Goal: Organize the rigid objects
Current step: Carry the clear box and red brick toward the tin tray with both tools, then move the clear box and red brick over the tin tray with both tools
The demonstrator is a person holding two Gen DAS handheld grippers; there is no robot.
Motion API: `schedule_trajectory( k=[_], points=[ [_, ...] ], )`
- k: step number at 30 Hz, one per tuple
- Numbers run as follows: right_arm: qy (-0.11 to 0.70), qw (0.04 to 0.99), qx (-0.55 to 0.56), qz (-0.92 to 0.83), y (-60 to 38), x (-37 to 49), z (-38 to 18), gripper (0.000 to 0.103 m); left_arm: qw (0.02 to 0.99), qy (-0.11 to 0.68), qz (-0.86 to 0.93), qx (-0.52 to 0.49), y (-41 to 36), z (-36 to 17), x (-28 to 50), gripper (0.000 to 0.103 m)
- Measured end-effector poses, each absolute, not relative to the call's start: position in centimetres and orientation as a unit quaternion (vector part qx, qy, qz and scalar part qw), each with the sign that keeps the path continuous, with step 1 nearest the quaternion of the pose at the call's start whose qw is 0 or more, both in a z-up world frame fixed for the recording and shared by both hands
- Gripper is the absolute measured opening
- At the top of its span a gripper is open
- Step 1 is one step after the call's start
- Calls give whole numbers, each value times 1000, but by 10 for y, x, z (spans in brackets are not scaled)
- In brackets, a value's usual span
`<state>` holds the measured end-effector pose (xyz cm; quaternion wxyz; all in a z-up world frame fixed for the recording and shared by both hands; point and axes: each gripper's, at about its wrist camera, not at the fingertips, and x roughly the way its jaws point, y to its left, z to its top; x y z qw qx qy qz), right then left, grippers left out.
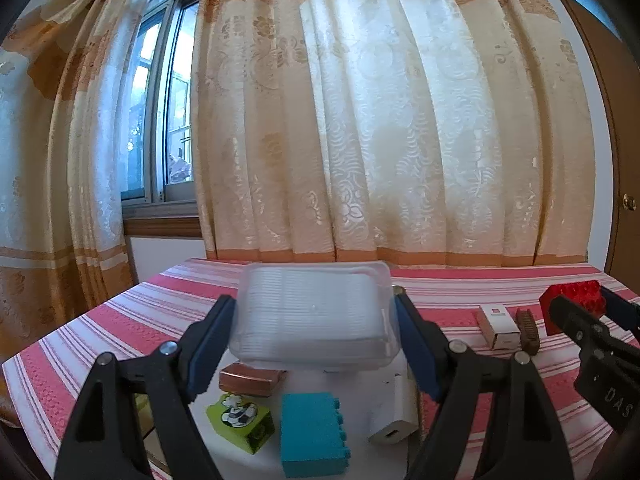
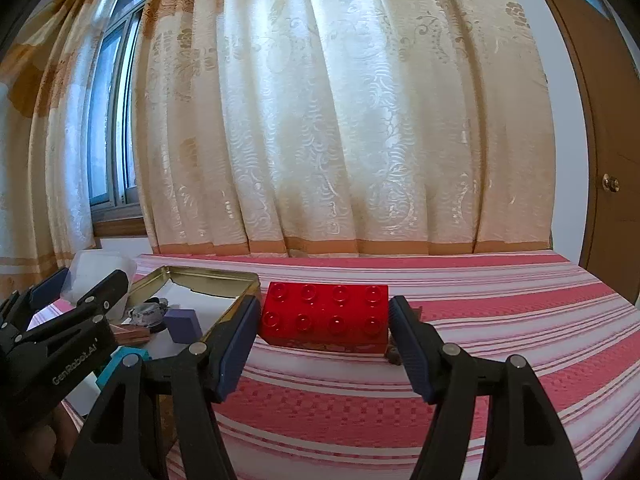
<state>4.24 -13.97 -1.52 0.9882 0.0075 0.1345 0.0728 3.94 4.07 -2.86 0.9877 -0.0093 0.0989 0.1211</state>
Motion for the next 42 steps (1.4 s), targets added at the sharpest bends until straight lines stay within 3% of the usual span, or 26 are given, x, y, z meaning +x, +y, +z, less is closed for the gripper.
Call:
schedule_trajectory(
  k=[42],
  points=[
    [133,984,-8,115,-96,40,-17,68,984,103,146,-18,69,-30,36,79]
  ],
)
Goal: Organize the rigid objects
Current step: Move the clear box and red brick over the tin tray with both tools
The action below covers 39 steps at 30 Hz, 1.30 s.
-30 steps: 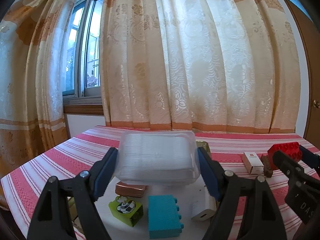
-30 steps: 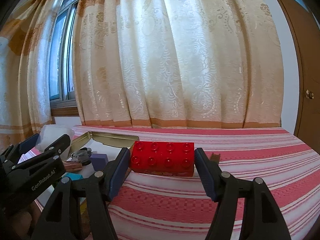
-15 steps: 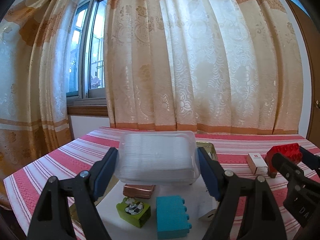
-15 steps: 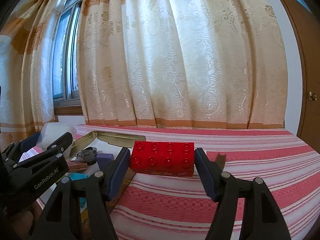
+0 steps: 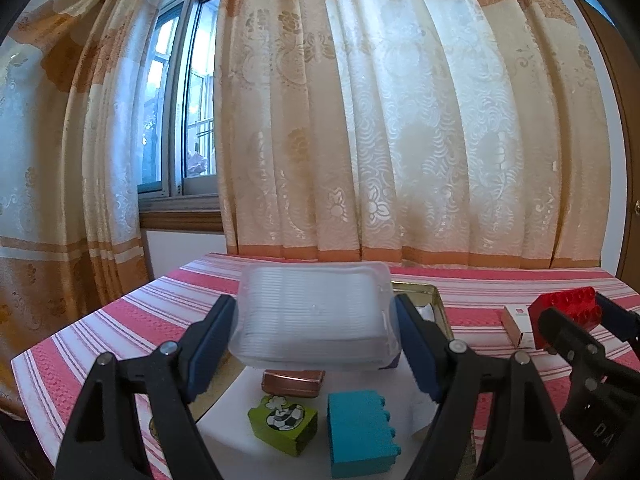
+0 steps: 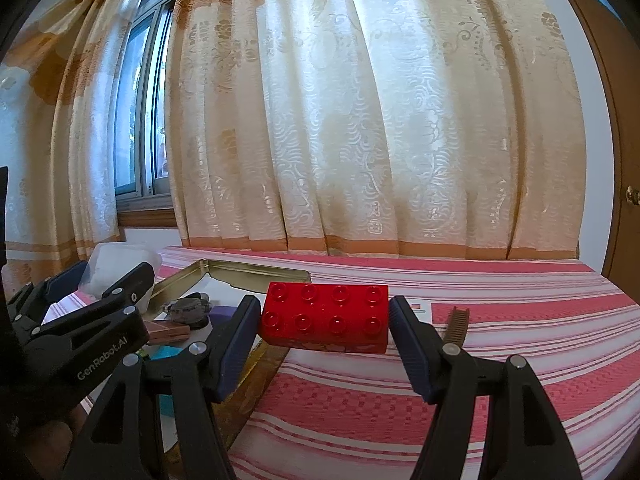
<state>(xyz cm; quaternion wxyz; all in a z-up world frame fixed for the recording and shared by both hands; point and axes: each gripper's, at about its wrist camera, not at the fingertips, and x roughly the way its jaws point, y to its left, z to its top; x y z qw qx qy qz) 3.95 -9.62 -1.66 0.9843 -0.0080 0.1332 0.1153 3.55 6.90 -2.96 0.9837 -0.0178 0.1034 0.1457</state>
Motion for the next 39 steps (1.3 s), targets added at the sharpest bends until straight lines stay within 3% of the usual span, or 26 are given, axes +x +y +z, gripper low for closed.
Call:
schedule_trajectory(
  k=[39],
  points=[
    [134,981,-24,138,-67,38,-18,68,979,117,167,-17,84,-32,40,80]
  ],
)
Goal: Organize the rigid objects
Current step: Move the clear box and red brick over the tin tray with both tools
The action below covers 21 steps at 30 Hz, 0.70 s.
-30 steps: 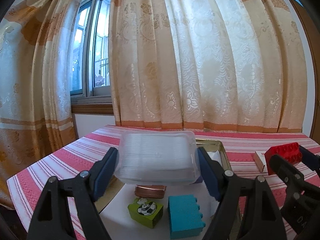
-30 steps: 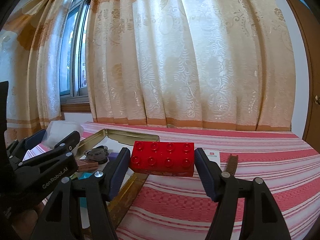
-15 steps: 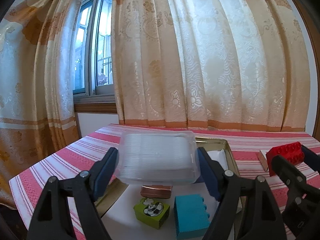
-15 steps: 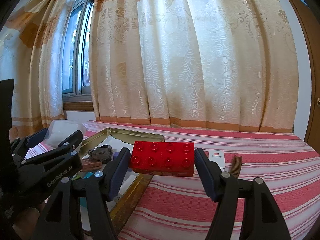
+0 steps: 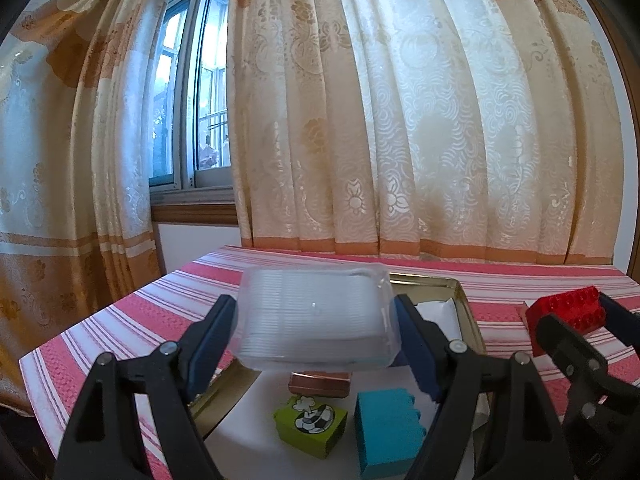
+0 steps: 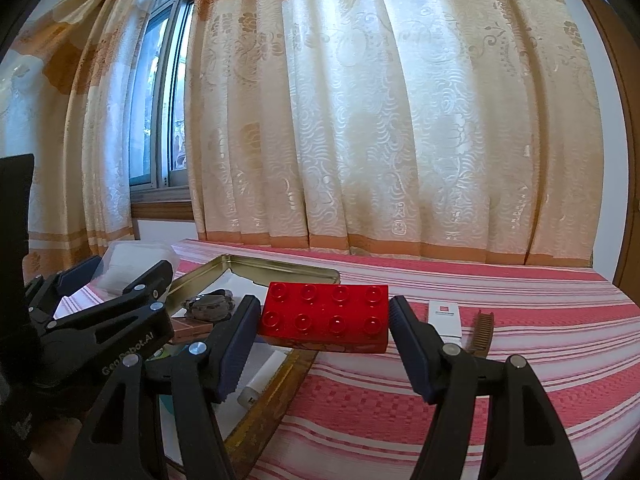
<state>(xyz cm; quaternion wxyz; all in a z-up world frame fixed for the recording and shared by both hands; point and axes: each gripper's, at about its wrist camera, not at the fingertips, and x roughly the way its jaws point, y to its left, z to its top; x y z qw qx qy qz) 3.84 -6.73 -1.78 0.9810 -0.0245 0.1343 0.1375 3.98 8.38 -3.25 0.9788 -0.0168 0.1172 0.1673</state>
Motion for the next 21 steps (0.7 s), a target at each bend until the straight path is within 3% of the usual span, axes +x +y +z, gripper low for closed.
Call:
schedule_trajectory(
  k=[21],
  points=[
    [134,980,-27,144,-59,39,-18,68,977,125,172,-26,101,-35,41,80]
  ],
)
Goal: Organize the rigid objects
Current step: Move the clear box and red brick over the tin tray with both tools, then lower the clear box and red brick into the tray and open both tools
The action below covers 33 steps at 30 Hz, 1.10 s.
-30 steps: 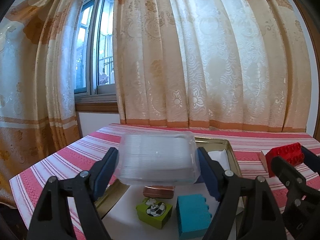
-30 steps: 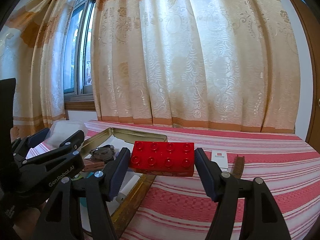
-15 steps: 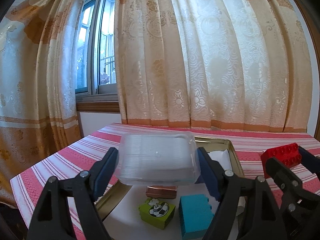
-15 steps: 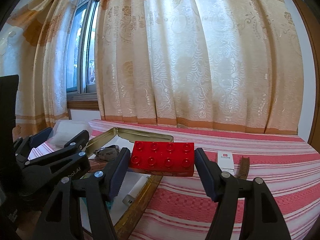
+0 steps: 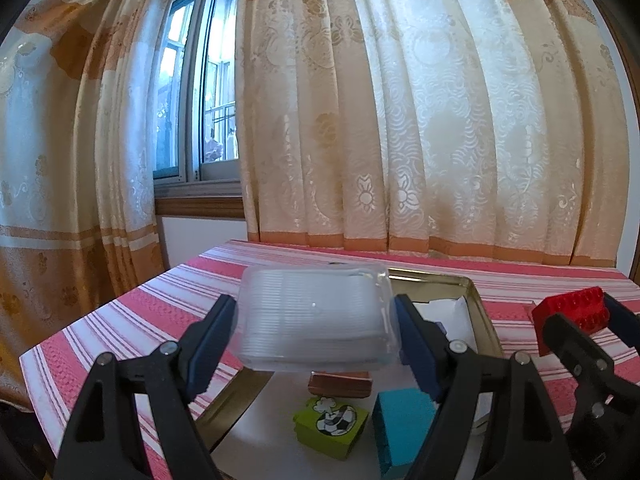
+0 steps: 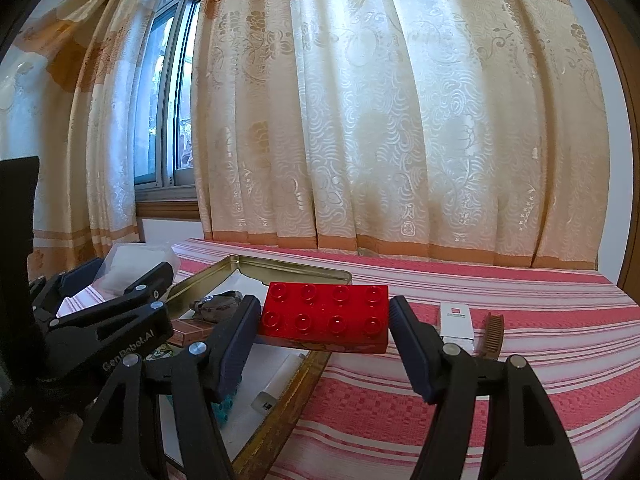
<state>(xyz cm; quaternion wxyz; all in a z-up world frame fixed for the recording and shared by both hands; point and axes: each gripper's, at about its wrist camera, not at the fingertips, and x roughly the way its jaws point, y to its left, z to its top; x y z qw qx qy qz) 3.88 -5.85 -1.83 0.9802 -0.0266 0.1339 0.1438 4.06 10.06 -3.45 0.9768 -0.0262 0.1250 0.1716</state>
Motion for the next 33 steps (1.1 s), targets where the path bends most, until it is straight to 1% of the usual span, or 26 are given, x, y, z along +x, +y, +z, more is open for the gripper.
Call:
schedule_trajectory(
  k=[9,14,19,26,28,30,32,33],
  points=[
    [133,979,-31,150,-55,39,-19,68,977,126,169,-24,104,-34,42,80],
    [142,975,-18,169,-53,45,-19,68,976,146,159,-35,115,-36,50,80],
    [183,963,-6,198,-38,68,-23,68,970,170,171,-8,117,-36,65,80],
    [227,951,-6,212,-19,96,-30,69,960,229,163,15,122,-36,87,80],
    [241,945,5,221,-20,101,-33,70,958,232,167,16,123,-36,87,87],
    [247,943,13,223,-22,101,-34,76,958,229,173,17,124,-35,84,99],
    [244,944,15,222,-26,96,-33,78,958,228,177,11,125,-34,80,102],
    [243,944,15,223,-27,94,-33,78,958,227,176,8,125,-33,78,102]
  ],
)
